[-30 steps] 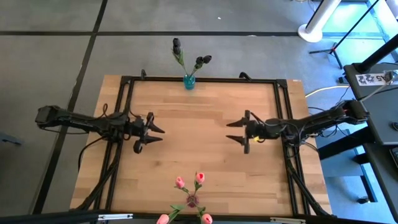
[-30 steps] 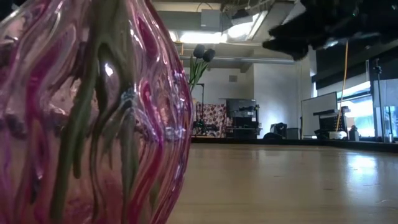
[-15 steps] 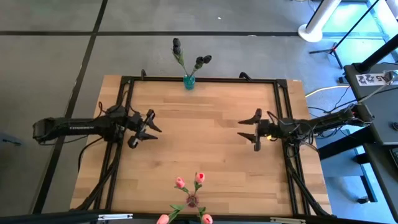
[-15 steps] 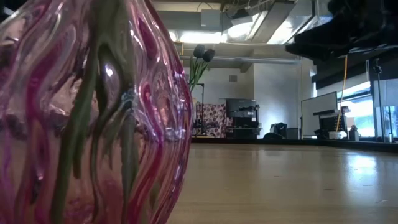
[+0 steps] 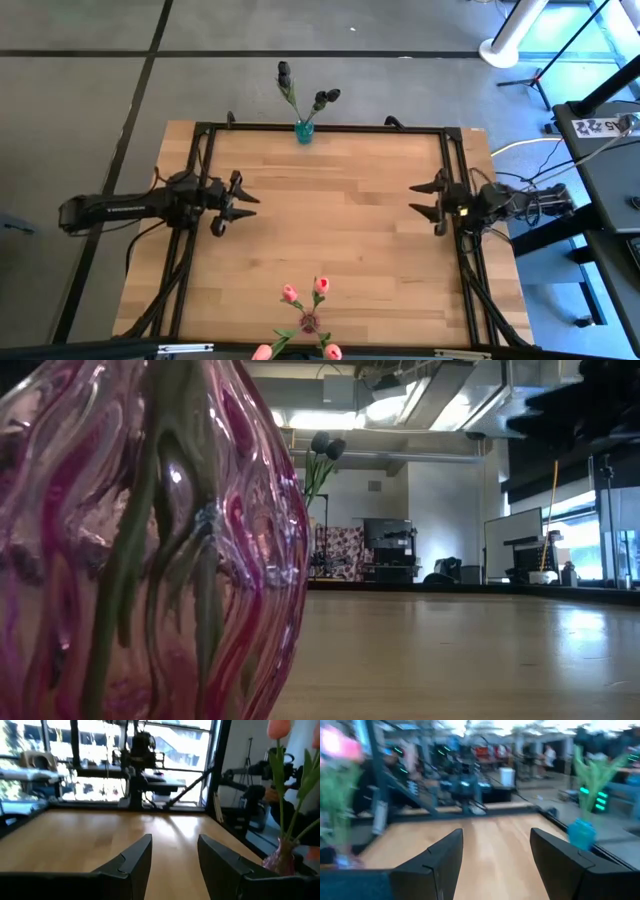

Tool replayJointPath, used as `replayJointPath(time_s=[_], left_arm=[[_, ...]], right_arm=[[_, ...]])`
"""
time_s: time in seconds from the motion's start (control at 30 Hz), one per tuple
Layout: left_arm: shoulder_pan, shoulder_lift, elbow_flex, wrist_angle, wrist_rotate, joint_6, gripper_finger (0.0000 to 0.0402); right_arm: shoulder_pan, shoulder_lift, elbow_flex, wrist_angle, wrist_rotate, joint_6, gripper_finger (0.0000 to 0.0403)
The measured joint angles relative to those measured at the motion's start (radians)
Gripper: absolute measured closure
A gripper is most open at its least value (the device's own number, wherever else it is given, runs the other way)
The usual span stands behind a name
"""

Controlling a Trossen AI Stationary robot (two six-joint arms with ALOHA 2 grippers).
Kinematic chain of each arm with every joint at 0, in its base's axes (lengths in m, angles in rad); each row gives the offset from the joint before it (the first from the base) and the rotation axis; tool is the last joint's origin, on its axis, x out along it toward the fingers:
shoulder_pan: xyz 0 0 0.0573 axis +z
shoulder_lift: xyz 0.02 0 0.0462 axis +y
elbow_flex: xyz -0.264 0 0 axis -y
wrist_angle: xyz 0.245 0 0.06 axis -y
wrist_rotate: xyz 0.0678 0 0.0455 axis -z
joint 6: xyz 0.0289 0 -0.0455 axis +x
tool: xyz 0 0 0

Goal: Sort flowers into vase by color
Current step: Return to Home Position

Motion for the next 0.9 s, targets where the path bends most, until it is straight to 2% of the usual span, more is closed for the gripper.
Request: replayJointPath(time_s=[0.1, 0.4, 0.63, 0.77, 0.9], left_arm=[[-0.036, -0.080, 0.000, -0.028, -0.059, 0.003, 0.0247], [-0.056, -0.309, 0.000, -0.218, -0.082, 0.011, 0.0247], [-0.107, -0.311, 0.011, -0.242, -0.116, 0.023, 0.0247], [-0.183, -0.311, 0.010, -0.237, -0.172, 0.046, 0.0247], [-0.274, -0.311, 0.011, -0.217, -0.234, 0.070, 0.0247]], right_arm=[[0.000, -0.037, 0.000, 0.000, -0.060, 0.005, 0.0173], [0.000, -0.015, 0.101, -0.104, -0.011, -0.001, 0.0173], [0.000, -0.006, 0.147, -0.145, -0.026, 0.066, 0.0173], [0.000, 0.010, 0.087, -0.111, -0.026, 0.062, 0.0173], [0.000, 0.012, -0.027, 0.052, -0.031, 0.061, 0.0173]])
